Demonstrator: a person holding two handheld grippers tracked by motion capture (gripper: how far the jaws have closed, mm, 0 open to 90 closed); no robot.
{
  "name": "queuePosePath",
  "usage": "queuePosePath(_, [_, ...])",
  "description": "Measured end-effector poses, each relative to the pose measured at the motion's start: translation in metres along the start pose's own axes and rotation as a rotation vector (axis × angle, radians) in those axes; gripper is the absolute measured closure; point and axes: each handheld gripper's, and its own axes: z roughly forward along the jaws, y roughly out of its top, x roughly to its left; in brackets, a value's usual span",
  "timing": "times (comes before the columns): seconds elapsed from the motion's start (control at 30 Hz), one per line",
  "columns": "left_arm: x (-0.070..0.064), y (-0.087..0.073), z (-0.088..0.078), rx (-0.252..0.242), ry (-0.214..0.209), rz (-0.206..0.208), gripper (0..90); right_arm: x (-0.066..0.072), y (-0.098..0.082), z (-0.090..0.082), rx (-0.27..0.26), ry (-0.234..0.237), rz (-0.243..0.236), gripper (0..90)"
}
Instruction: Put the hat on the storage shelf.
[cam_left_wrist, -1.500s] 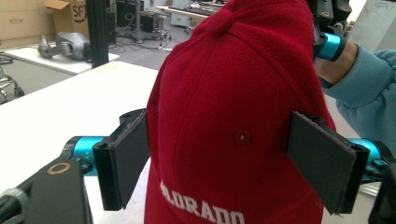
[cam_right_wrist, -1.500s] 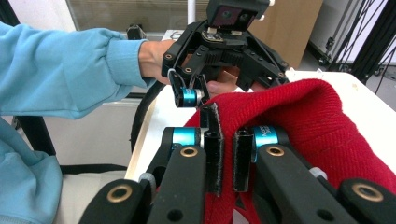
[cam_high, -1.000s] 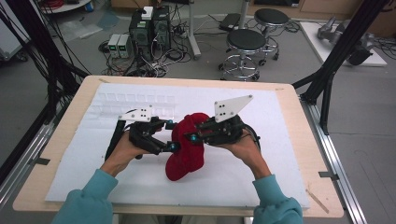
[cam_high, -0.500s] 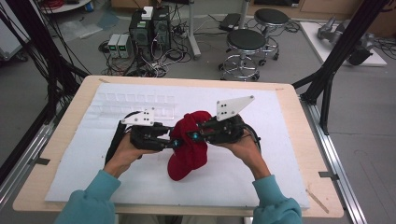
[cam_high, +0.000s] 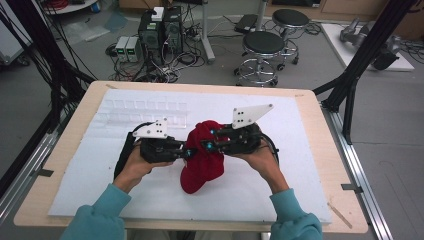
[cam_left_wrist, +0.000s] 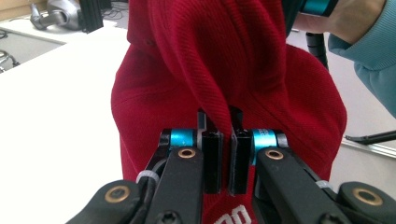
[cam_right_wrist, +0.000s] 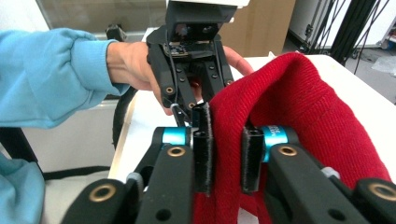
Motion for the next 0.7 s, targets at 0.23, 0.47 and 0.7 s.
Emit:
queuePosePath(0.23, [-0.002, 0.001, 0.0, 0.006, 0.025, 0.0, 86.8, 0.005, -0.001, 0.005, 0.008, -0.097, 0.065, 14.7])
queuePosePath(0.47, [-0.003, 0.002, -0.007, 0.021, 0.057, -0.003, 86.9, 0.012, -0.002, -0.008, -0.04, -0.172, 0.097, 11.3])
queuePosePath(0.7, [-0.001, 0.003, -0.018, 0.008, 0.112, -0.028, 86.9, 0.02, -0.005, -0.022, -0.096, -0.227, 0.143, 11.3])
